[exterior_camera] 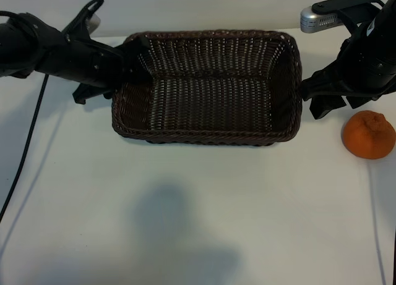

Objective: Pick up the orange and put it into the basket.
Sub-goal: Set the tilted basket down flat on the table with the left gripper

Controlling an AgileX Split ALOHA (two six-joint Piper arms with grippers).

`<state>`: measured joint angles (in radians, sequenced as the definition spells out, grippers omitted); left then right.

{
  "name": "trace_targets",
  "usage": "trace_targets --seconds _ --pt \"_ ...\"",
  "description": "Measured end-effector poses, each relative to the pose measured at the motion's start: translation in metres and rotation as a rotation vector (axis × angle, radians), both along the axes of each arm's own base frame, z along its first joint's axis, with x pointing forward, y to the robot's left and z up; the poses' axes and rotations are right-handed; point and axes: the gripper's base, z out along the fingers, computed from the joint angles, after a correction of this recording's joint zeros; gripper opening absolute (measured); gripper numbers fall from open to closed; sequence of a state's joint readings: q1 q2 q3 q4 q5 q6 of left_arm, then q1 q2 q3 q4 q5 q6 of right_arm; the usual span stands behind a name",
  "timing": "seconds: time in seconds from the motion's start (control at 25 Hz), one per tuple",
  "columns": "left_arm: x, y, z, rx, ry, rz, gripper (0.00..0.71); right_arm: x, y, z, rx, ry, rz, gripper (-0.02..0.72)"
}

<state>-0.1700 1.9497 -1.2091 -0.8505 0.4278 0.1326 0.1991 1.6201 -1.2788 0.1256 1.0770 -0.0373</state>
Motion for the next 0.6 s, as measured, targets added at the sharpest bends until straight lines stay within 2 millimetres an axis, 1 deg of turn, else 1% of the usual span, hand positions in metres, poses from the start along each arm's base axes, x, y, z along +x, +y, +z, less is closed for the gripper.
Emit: trace_targets --seconds 0.28,0.44,0.6 --pt "0.002 0.0 -0.011 -0.002 0.033 0.023 0.354 0.0 0.0 0.0 0.0 0.0 0.0 0.583" --pt "0.002 0.0 -0.021 -0.003 0.066 0.026 0.354 0.0 0.0 0.0 0.0 0.001 0.0 0.583" --pt "0.002 -0.001 -0.023 -0.007 0.075 0.029 0.354 0.0 0.0 0.0 0.0 0.001 0.0 0.583"
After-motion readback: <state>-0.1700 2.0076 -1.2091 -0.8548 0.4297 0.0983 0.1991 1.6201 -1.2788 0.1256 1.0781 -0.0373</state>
